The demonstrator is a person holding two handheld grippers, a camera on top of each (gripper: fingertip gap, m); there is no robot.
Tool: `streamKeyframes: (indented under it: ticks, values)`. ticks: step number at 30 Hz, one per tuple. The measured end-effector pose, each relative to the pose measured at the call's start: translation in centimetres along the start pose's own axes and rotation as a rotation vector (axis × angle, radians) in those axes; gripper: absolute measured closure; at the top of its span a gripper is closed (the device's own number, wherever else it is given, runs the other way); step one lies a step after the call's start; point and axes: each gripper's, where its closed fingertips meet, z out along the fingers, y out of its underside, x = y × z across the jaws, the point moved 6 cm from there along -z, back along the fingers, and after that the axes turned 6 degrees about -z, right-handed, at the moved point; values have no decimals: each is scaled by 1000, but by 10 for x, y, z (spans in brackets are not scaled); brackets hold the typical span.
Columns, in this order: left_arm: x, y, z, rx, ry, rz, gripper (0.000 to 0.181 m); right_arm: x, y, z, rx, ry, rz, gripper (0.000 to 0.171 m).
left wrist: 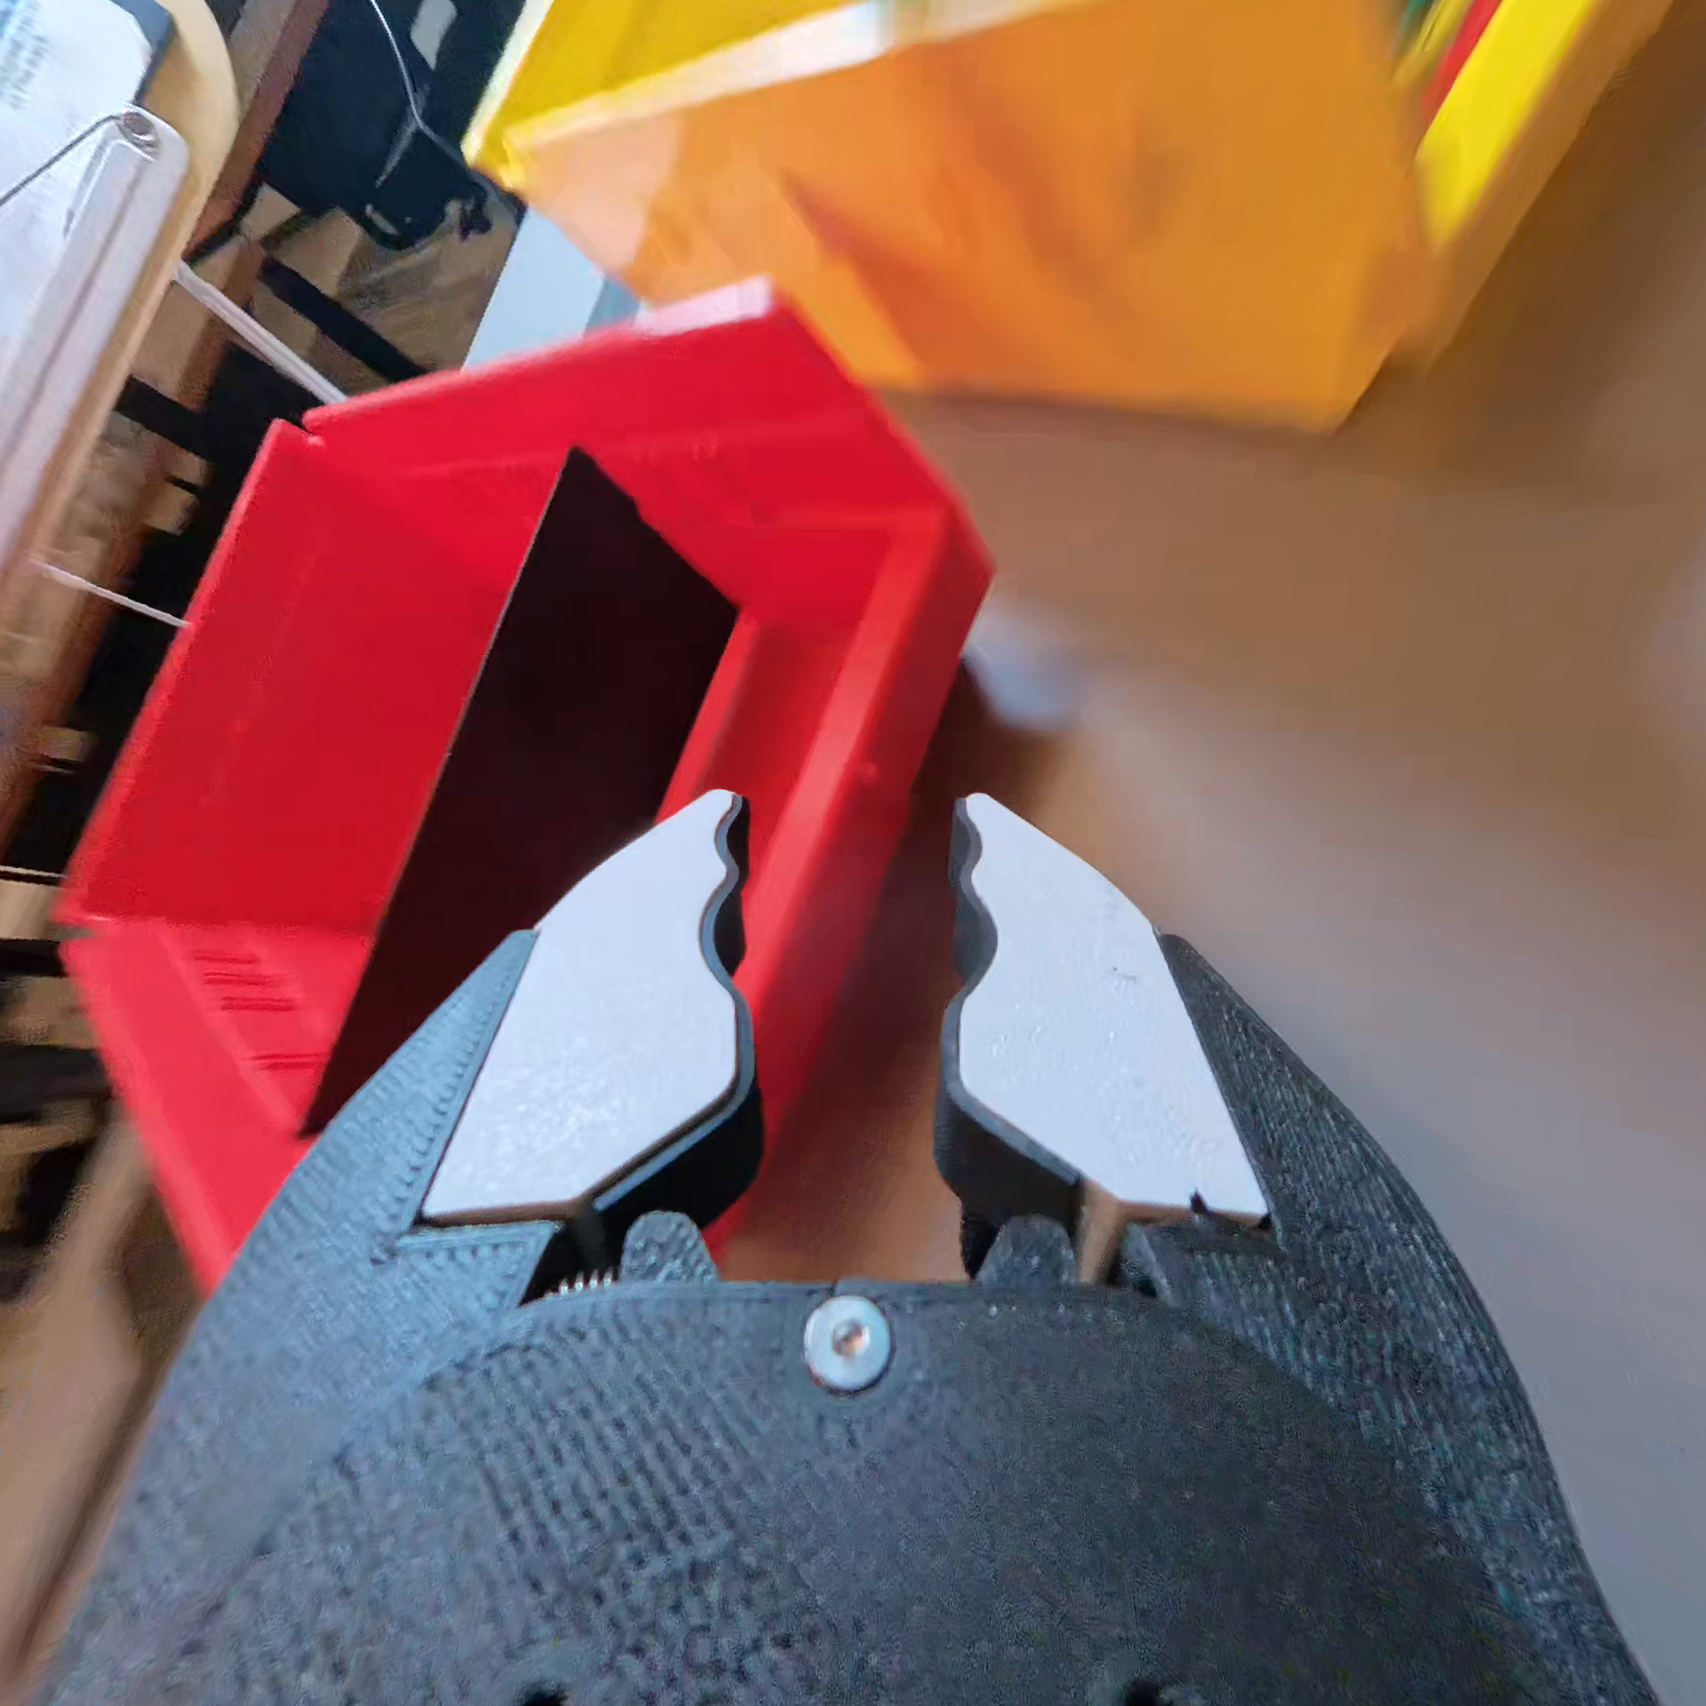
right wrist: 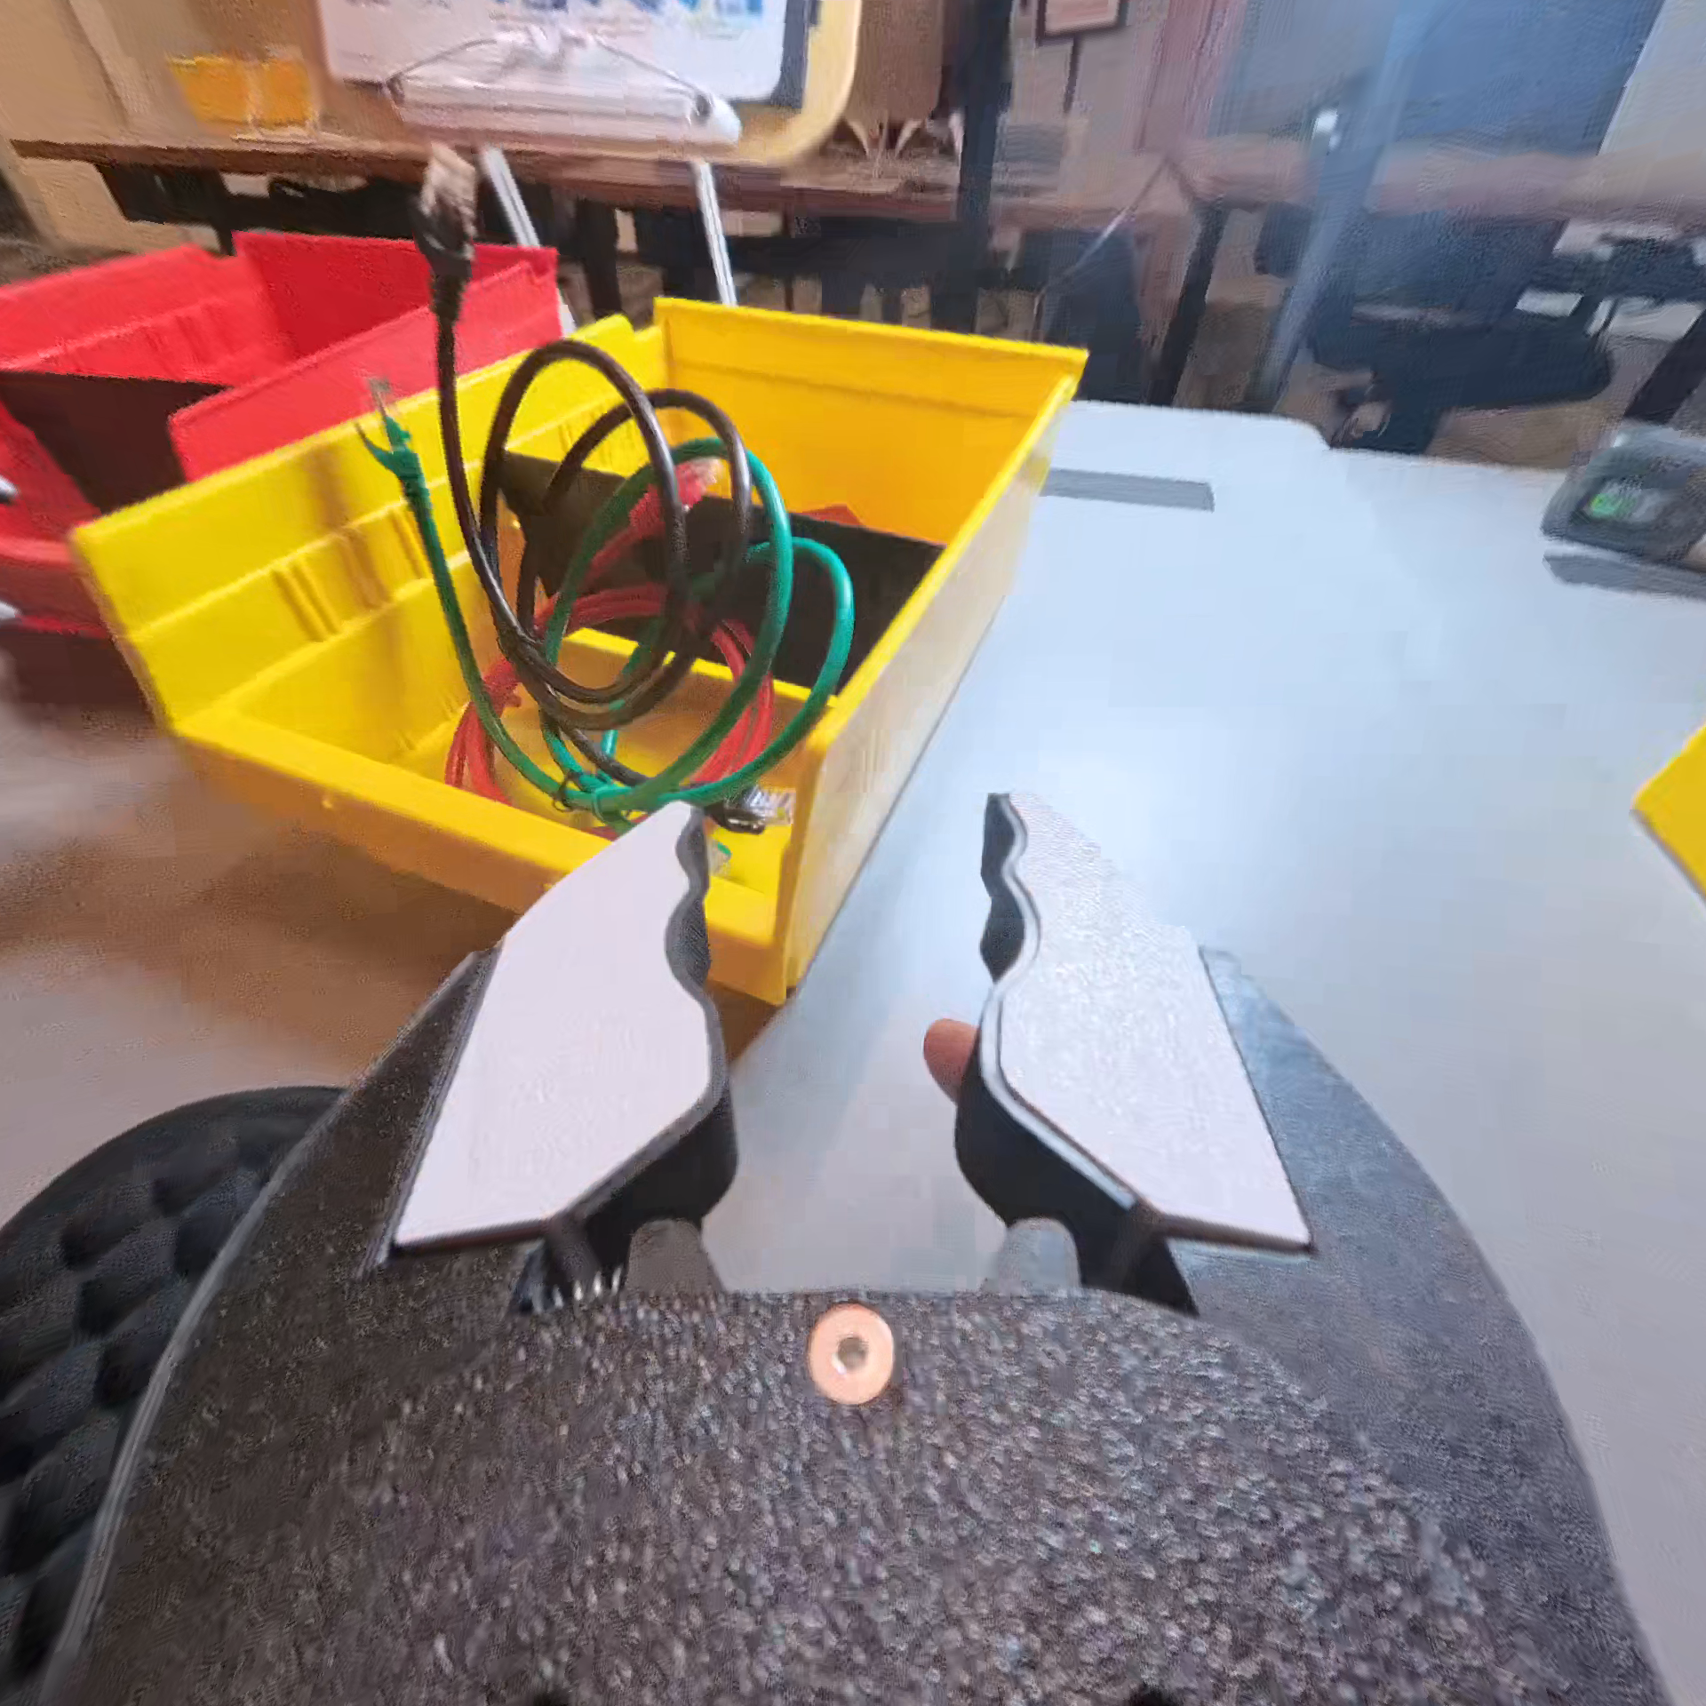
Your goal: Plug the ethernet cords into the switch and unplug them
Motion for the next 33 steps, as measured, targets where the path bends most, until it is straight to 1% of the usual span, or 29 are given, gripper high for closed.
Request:
streamKeyframes:
  ticks: [2, 3, 5, 6, 10, 12, 15, 16, 17, 18, 19, 21, 23, 26, 30, 33]
  values:
    - [19, -20, -13, 106, 84, -225, 142, 0, 7, 12, 3, -17, 84, 113]
    - [28, -30, -16, 148, 122, -319, 142, 0, 8, 17, 20, -4, 100, 116]
    - [47, -50, -15, 212, 180, -464, 141, -3, 7, 25, 46, 12, 101, 120]
    - [57, -59, -11, 231, 196, -508, 139, -5, 5, 27, 49, 11, 90, 122]
    - [80, -80, 20, 244, 166, -575, 135, -6, 3, 30, 54, 44, 45, 130]
    - [82, -85, 36, 249, 146, -624, 134, -3, 2, 28, 73, 66, 54, 133]
    - [79, -92, 52, 307, 139, -730, 137, -3, 2, 32, 71, 68, 64, 135]
    - [76, -92, 58, 310, 103, -739, 140, -4, 2, 34, 63, 61, 60, 138]
    - [73, -91, 63, 308, 73, -728, 145, -6, 2, 36, 53, 54, 51, 145]
    - [72, -91, 67, 315, 66, -717, 146, -6, 2, 36, 46, 69, 44, 156]
    - [70, -90, 68, 320, 51, -718, 150, -6, 2, 36, 45, 71, 19, 160]
    - [70, -91, 66, 293, 52, -677, 152, -7, 2, 33, 38, 83, -42, 161]
    - [71, -96, 51, 317, 5, -604, 159, -10, -1, 25, 60, 126, -92, 163]
    - [67, -109, 16, 397, -32, -557, 162, -23, -12, 9, 96, 152, -186, 163]
    - [43, -124, -39, 499, -107, -525, 165, -52, -54, -12, 210, 135, -248, 161]
    - [28, -125, -82, 556, -184, -518, 166, -75, -92, -24, 298, 109, -279, 161]
